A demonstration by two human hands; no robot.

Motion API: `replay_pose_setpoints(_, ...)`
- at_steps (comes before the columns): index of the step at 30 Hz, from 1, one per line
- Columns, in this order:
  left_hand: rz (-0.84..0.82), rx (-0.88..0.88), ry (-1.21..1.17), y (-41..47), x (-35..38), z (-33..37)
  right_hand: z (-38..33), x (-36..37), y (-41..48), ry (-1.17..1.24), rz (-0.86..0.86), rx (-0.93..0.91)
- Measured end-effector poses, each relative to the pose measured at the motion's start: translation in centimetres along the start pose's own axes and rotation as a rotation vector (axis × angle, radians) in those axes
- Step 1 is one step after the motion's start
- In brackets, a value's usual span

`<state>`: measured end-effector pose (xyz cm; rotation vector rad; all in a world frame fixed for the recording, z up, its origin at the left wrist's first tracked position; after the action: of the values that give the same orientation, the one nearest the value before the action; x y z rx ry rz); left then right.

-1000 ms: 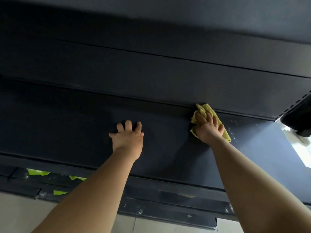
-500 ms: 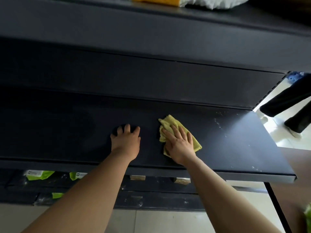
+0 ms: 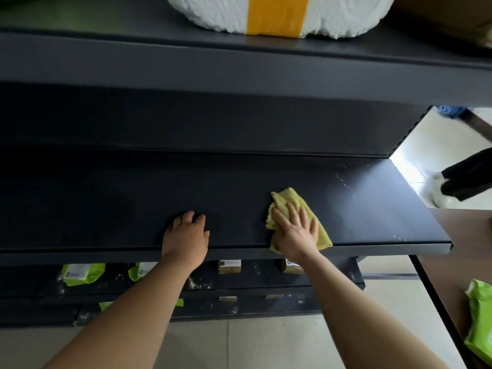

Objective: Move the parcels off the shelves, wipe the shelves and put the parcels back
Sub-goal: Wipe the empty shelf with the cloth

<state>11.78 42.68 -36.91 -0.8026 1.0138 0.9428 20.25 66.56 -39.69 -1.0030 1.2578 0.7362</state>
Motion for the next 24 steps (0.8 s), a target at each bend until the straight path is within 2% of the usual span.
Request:
replay_pose_setpoints(4, -0.03, 0.009, -0.018, -1.0, -0.2, -0.3, -5.5, 0.4, -1.2, 0.029, 0.014, -0.152)
replay_pose_setpoints(8, -0.047, 0.002, -0.023, -1.4, -0.4, 0.5, -6.3, 0.4, -1.8, 0.1, -0.021, -0.191)
replay_pose_setpoints(12, -0.081, -0.013, -0.013, -1.4, -0.2, 2.6, -3.8, 0.3, -2.2, 0.06, 0.003, -0.248)
replay_pose_setpoints(19, -0.11, -0.011, -0.002, -0.5, 0.8, 7.4, 3.0, 0.7, -1.2, 0.062, 0.004, -0.133)
replay_pose_setpoints(24, -0.121, 0.002, -0.004, 0.5, 2.5, 11.5, 10.6, 0.6, -0.4, 0.018, -0.004, -0.047)
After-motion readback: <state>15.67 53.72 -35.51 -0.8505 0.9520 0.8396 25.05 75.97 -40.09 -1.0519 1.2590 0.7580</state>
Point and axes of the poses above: each hand's wrist, its own y-axis towards the middle knuckle, its own x-axis out of the palm, z = x × y, the point moved 5 cm from there along y, towards the middle knuckle, and after that the axes turned 12 degrees about -y, right-handed, at the moved point
